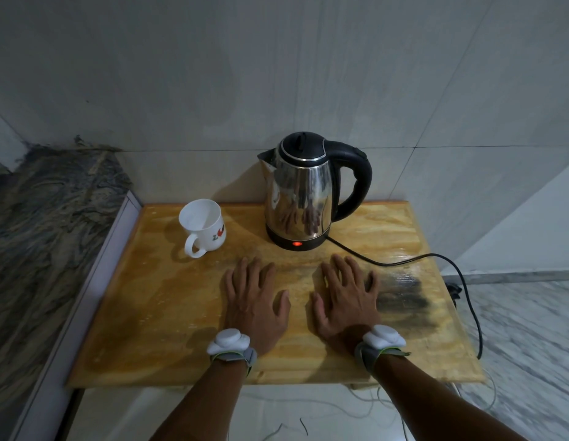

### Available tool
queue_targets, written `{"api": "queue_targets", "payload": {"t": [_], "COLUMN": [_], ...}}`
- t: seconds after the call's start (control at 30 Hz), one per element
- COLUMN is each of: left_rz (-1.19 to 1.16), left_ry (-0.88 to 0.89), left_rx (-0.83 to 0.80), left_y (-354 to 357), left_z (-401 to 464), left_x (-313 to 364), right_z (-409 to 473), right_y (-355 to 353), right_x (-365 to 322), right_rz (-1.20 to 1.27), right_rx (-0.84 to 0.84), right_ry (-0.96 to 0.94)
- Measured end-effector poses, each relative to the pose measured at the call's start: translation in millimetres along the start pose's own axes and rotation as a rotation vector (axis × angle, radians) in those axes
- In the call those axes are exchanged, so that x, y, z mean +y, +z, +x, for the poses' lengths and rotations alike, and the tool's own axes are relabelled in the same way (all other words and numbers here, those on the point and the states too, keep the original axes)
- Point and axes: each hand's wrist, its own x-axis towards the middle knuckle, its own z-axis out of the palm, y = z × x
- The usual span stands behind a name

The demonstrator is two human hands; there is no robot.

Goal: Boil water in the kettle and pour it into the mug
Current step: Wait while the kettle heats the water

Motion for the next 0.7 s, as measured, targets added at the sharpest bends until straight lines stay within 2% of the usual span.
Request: {"api": "queue_targets", "payload": {"t": [0.7], "left_rz": [-0.011], "left_ry": [-0.002], "left_rx": [0.005], "left_y": [-3.0], "left_z": [-0.1], "left_x": [1.6], "right_z": [0.0], "right_y": [-3.9], "right_x": [-3.3], "right_rz": [-0.008], "right_rx": [0.021], "right_ry": [0.018]}}
